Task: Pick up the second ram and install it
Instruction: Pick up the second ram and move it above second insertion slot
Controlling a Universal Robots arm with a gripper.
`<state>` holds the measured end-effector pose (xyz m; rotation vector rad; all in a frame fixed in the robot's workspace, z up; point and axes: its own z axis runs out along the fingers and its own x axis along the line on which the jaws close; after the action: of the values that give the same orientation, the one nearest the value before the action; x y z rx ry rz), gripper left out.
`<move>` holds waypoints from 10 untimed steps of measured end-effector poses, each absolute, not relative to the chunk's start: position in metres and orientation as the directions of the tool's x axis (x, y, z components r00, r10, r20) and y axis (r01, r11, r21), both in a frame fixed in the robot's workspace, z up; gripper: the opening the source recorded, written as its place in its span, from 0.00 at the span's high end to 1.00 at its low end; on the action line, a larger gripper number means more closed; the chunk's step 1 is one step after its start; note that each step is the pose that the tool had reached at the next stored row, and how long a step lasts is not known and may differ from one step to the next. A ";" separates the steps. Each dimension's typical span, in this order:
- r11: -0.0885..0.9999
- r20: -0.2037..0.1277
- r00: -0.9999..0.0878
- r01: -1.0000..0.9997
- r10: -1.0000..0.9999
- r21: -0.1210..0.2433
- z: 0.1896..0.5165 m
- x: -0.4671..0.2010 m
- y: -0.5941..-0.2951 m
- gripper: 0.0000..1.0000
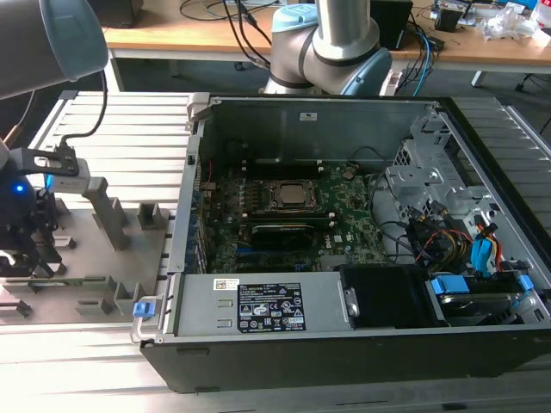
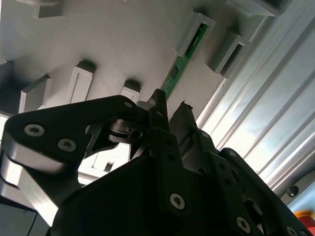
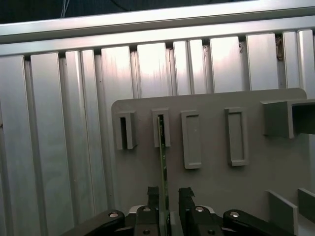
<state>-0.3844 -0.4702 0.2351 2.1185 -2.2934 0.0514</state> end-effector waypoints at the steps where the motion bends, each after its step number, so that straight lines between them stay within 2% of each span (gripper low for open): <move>1: 0.079 0.036 -0.079 -0.997 -0.996 -0.011 0.234 -0.384 -0.470 0.70; 10: 0.078 0.036 -0.078 -0.997 -0.996 -0.011 0.223 -0.384 -0.474 0.70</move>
<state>-0.3843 -0.4740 0.2233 2.1200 -2.2924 0.0514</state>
